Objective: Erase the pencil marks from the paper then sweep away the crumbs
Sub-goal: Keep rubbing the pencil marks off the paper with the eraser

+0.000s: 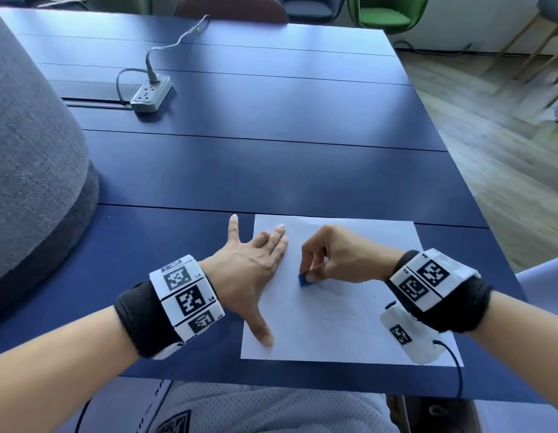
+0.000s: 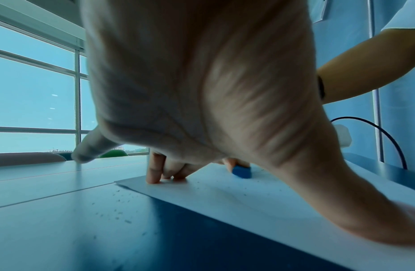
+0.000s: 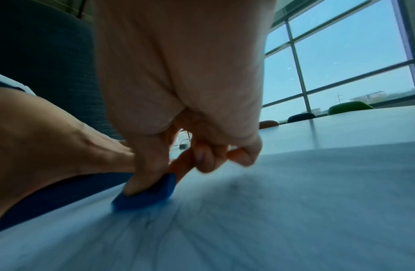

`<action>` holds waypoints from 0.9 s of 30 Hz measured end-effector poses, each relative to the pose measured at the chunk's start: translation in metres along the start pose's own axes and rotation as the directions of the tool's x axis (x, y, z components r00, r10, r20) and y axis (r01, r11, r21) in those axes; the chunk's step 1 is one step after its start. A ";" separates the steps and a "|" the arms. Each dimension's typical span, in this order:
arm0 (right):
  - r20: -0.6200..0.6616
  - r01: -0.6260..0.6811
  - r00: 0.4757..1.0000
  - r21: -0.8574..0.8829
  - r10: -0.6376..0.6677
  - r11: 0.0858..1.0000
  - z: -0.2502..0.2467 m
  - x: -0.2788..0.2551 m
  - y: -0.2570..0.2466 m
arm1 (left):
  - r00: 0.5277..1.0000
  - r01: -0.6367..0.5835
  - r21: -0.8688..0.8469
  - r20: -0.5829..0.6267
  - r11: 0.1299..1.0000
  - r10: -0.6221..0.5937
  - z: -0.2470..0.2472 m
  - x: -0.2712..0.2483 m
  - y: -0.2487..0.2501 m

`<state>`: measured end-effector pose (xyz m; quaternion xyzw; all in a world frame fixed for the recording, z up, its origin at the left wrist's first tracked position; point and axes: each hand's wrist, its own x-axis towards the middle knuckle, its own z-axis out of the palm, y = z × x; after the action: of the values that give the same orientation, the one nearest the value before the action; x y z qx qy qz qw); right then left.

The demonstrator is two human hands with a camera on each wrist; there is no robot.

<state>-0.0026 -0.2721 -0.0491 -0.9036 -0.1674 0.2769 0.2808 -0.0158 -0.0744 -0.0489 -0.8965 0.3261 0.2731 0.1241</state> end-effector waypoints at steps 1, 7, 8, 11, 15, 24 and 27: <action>0.028 0.004 1.000 -0.011 -0.003 1.000 -0.001 0.000 -0.001 | 1.000 0.002 0.002 0.002 1.000 -0.002 0.000 0.000 0.000; -0.141 0.036 0.990 0.026 -0.032 0.999 0.003 0.003 0.004 | 1.000 0.006 0.009 -0.012 1.000 -0.006 0.000 0.000 0.001; -0.064 0.042 0.997 0.033 -0.039 0.999 0.003 -0.001 0.005 | 1.000 0.009 0.009 -0.008 1.000 -0.009 0.000 0.000 0.001; 0.033 0.041 0.999 0.039 -0.043 0.998 0.003 -0.006 0.006 | 1.000 0.013 0.014 0.002 1.000 -0.013 -0.001 0.000 0.001; -0.143 0.056 0.989 0.052 -0.048 0.997 0.009 -0.006 0.013 | 1.000 0.012 0.009 -0.006 1.000 -0.012 -0.001 0.001 0.001; -0.134 0.045 0.990 -0.011 -0.047 0.999 0.006 -0.010 0.010 | 1.000 0.007 0.028 -0.002 1.000 -0.007 -0.005 0.001 0.004; 0.071 0.039 0.997 -0.079 -0.033 0.996 0.007 -0.023 0.010 | 1.000 0.010 0.022 -0.009 1.000 -0.010 -0.004 0.001 0.004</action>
<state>-0.0230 -0.2877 -0.0504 -0.9009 -0.2043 0.2960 0.2430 -0.0162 -0.0789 -0.0465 -0.8979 0.3250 0.2651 0.1339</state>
